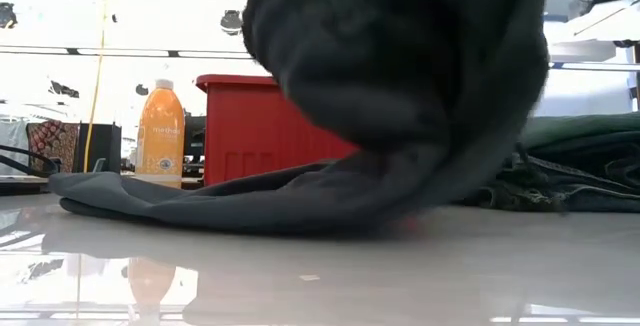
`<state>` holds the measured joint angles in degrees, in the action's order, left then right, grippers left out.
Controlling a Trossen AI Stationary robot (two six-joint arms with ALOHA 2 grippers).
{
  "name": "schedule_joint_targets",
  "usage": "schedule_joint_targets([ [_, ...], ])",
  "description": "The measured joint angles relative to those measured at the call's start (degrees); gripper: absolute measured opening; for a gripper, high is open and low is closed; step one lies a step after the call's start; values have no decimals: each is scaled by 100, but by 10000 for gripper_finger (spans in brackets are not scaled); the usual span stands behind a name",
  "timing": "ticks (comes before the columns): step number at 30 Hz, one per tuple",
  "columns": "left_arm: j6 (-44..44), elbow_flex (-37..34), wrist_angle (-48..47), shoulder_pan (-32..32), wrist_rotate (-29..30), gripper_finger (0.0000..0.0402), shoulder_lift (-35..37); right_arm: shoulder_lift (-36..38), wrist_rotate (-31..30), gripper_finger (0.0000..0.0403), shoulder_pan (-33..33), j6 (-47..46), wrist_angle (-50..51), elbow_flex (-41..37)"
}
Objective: Fold Laundry from Bin
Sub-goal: Fold the dark blue shorts
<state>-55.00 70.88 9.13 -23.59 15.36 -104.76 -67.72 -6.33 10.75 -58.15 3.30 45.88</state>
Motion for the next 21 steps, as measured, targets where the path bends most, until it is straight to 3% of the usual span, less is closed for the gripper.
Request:
schedule_joint_targets([
  [8, -276, 10, -2240, -211, 464, 1, 1427, -365, -270, 25, -169, 105, -54, 710],
  [16, -869, -266, -3439, -529, 229, 0, 2122, -2067, -203, 25, -391, 767, 649, 2378],
  [18, -1093, -573, -3908, -476, 77, 0, 2324, -2550, -117, 25, -598, 1015, 820, 2885],
  [21, -1007, -1362, -3608, -300, -333, 0, 2725, -3222, 77, 25, -954, 1276, 1205, 3520],
])
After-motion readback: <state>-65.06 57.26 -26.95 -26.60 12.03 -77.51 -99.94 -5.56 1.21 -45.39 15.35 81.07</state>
